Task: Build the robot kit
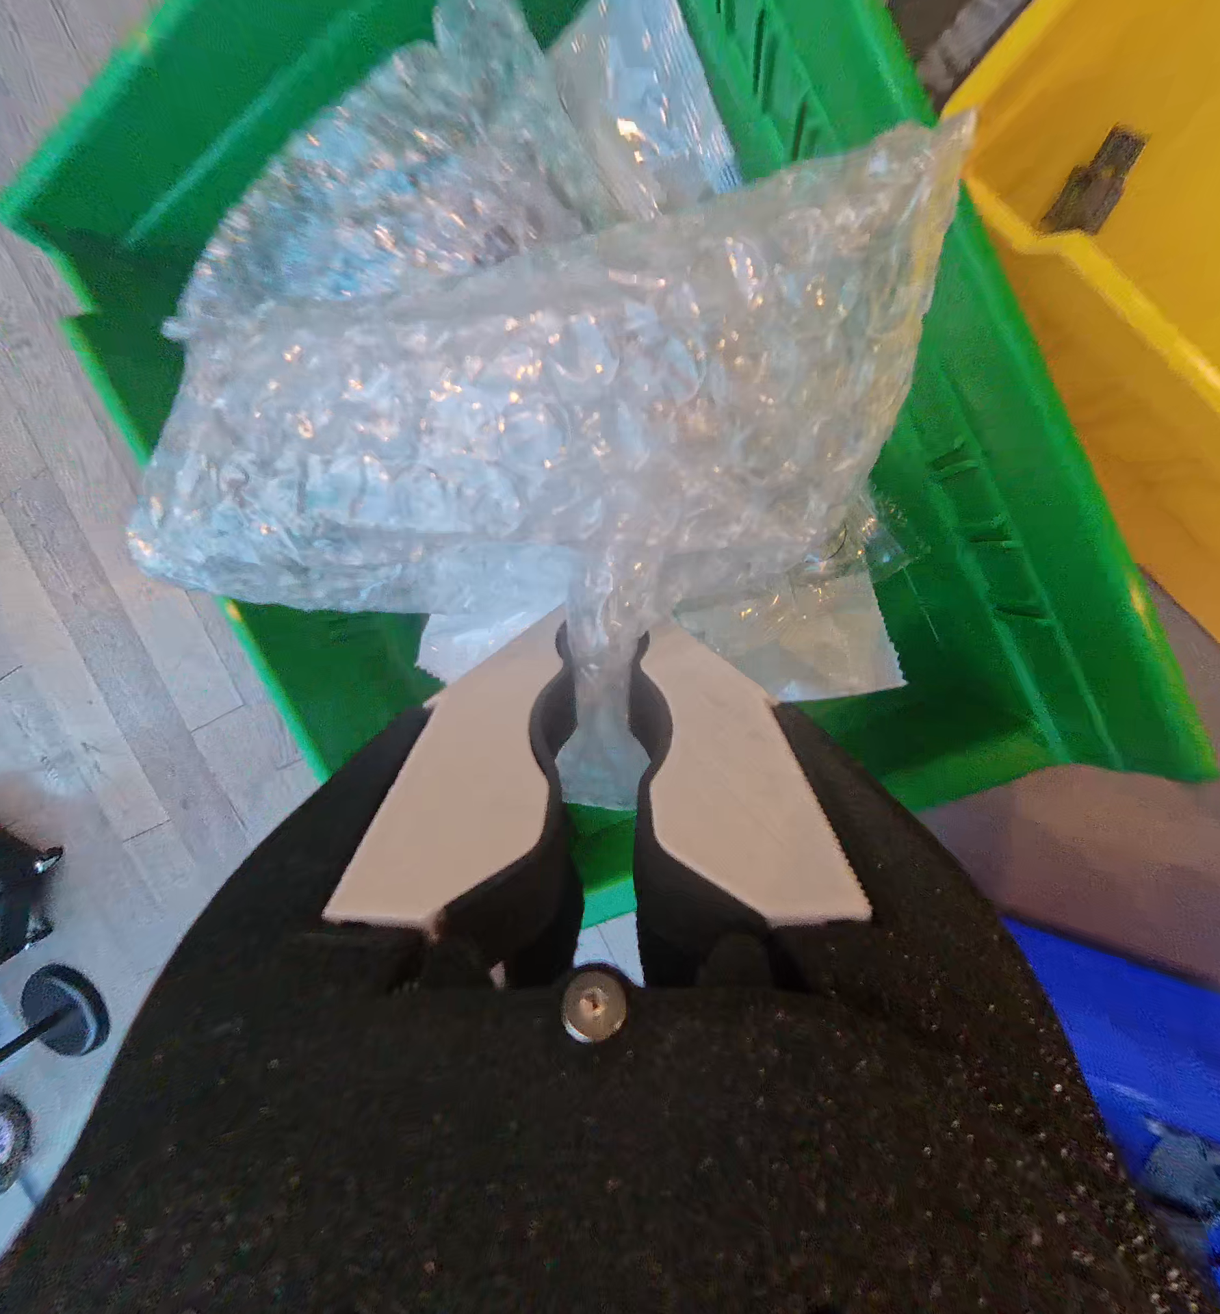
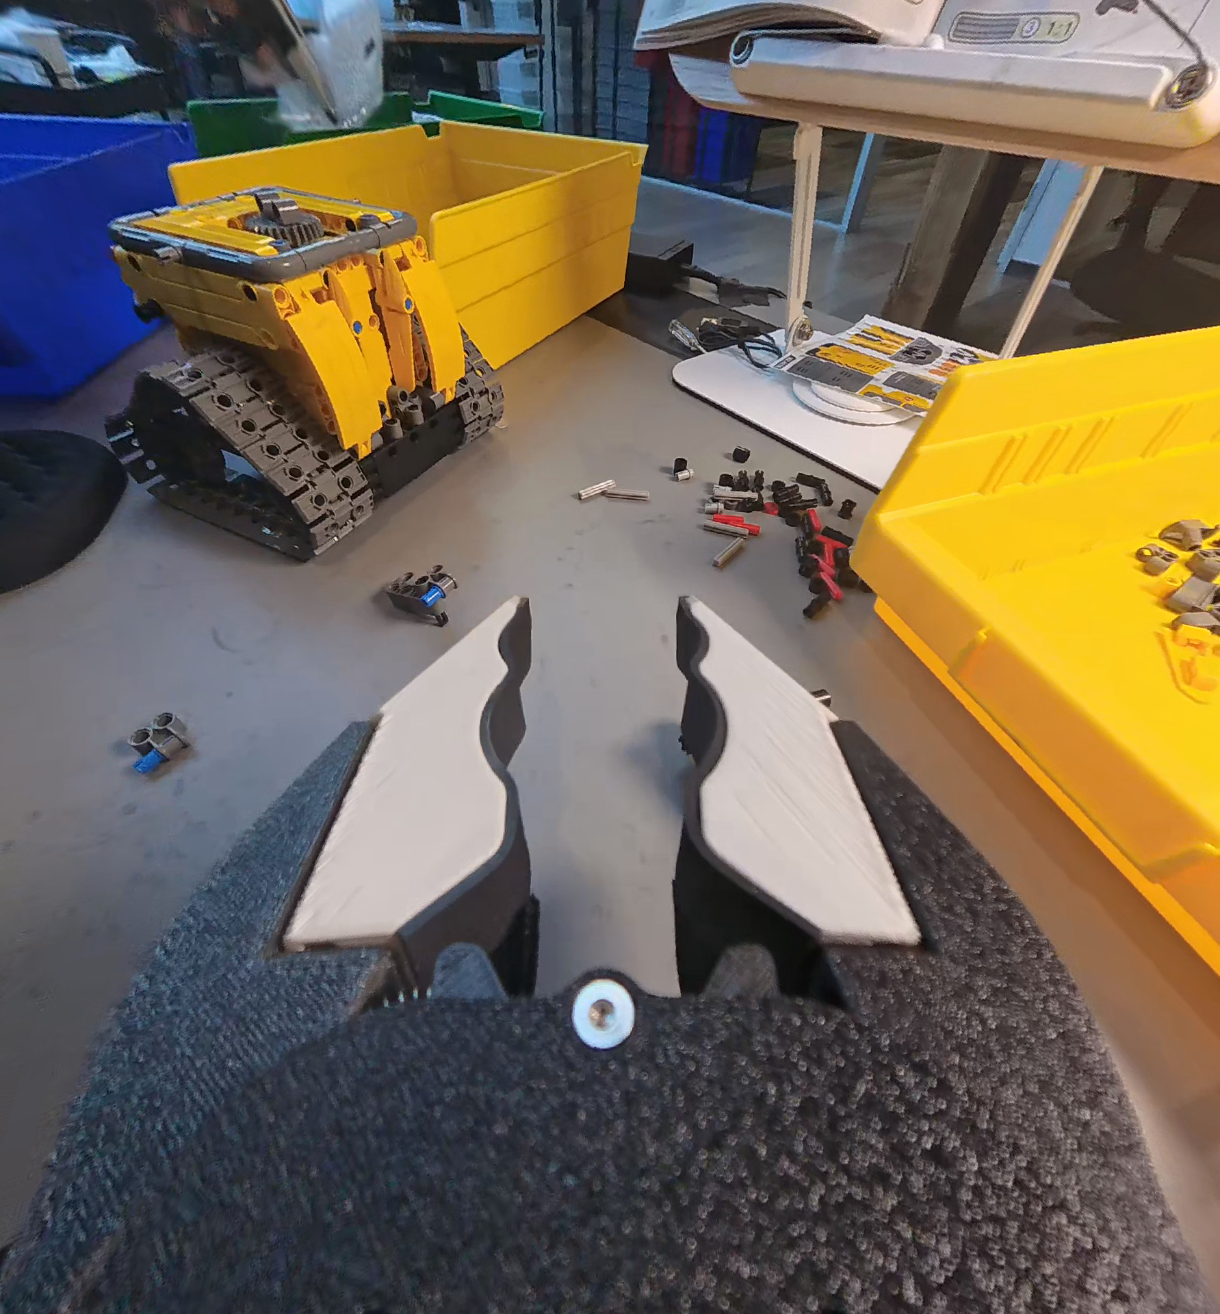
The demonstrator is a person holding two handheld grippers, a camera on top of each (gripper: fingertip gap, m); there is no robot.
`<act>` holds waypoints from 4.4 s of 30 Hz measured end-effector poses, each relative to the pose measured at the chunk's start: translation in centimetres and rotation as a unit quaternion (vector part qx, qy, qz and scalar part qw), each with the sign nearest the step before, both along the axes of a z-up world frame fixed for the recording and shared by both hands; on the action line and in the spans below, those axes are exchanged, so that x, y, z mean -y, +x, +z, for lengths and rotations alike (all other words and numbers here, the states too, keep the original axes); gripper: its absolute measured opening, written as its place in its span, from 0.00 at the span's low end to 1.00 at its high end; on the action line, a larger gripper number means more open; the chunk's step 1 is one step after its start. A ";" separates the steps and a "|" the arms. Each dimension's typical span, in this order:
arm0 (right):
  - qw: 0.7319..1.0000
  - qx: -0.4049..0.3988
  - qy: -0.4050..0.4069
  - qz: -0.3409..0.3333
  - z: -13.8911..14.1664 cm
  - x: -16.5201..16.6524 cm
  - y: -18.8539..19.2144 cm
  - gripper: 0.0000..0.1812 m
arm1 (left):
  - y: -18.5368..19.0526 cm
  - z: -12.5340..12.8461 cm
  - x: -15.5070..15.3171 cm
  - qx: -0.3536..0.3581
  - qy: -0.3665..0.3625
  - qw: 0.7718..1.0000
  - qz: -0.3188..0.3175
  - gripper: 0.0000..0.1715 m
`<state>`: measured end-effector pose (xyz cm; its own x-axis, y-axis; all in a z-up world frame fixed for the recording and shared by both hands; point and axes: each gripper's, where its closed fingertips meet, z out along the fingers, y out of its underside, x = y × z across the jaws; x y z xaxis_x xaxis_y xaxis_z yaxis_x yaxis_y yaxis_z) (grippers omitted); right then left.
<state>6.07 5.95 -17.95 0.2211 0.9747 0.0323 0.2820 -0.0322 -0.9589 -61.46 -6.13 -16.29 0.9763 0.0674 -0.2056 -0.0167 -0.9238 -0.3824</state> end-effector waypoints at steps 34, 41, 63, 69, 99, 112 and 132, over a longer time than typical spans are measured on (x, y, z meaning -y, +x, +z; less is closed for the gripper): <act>0.999 -0.010 0.038 0.000 0.7 0.7 0.3 0.22 | 2.9 5.4 1.4 0.046 0.096 0.994 -0.007 0.47; 0.997 -0.054 0.053 -0.016 2.2 0.5 1.1 0.23 | 5.6 12.3 -0.3 0.000 0.239 0.971 -0.014 0.46; 0.974 -0.150 0.127 -0.109 9.2 1.3 6.5 0.30 | 47.9 6.1 6.2 0.074 0.477 0.869 -0.104 0.50; 0.983 -0.106 0.121 -0.087 6.5 1.9 4.4 0.30 | 48.7 0.4 5.8 0.090 0.438 0.891 -0.078 0.49; 0.982 -0.084 0.136 -0.098 5.4 1.5 4.0 0.29 | 48.0 -1.9 4.6 0.241 0.384 0.890 -0.049 0.23; 0.981 -0.073 0.153 -0.092 5.2 1.9 3.7 0.29 | 48.0 -1.9 4.6 0.231 0.387 0.891 -0.050 0.24; 0.982 -0.061 0.151 -0.095 4.7 1.7 3.5 0.29 | 47.2 2.4 6.4 0.164 0.514 0.841 -0.051 0.43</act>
<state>9.57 4.23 -13.28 0.4182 0.8656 0.2753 0.1815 0.2174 -0.9591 -14.26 -12.52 -13.89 0.9806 -0.0433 0.1913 0.1860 -0.1036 -0.9771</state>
